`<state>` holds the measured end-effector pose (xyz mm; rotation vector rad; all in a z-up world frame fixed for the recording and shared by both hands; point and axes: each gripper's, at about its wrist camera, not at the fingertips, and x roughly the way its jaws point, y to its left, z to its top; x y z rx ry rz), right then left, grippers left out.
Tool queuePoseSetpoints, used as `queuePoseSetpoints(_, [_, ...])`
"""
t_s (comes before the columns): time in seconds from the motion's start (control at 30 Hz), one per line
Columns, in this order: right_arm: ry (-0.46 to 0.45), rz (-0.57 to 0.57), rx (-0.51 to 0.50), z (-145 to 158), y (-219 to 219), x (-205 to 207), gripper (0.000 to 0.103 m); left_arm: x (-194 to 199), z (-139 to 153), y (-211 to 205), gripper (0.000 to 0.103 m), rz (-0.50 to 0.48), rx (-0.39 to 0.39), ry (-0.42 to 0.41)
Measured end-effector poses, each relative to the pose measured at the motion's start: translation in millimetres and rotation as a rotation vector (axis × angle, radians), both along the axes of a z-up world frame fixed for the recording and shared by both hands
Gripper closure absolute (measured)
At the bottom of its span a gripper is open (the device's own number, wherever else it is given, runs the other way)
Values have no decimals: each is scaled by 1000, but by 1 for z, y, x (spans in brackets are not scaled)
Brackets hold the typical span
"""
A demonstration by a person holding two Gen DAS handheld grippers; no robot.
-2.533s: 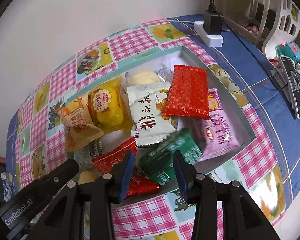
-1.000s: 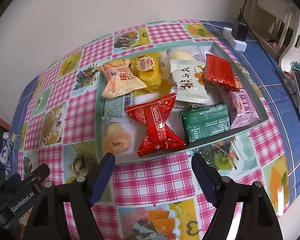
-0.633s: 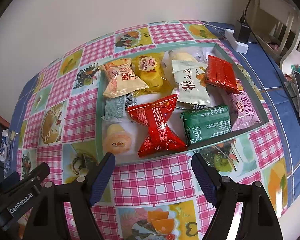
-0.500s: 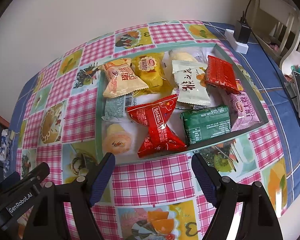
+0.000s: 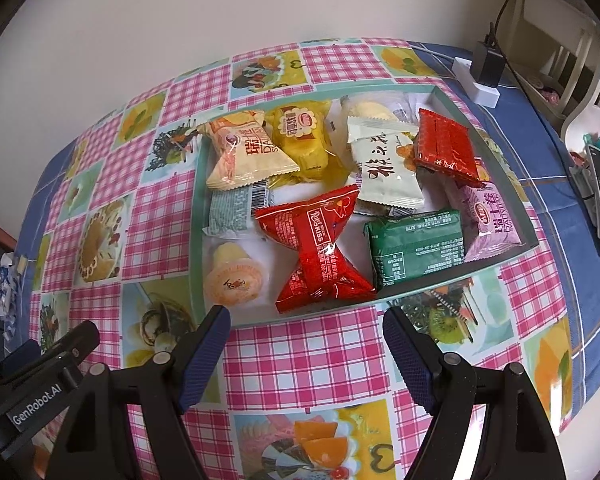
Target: Organize snacks
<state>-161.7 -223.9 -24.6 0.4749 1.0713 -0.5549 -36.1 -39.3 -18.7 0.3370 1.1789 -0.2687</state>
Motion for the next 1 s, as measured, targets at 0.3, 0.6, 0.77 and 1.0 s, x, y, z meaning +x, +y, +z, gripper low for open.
queuePoseSetpoints(0.3, [4,3,-2,-1,1,1,21,1,-1,1,7,3,-3,8])
queuePoseSetpoints(0.6, [5,3,-4,-1,1,1,21,2,-1,2,7,1,-4,9])
queuePoseSetpoints(0.77, [5,3,-4,-1,2,1,21,2,-1,2,7,0,-4,9])
queuePoseSetpoints(1.0, [8,5,-4,-2,1,1,21,3,-3,3,7,15,-8,11])
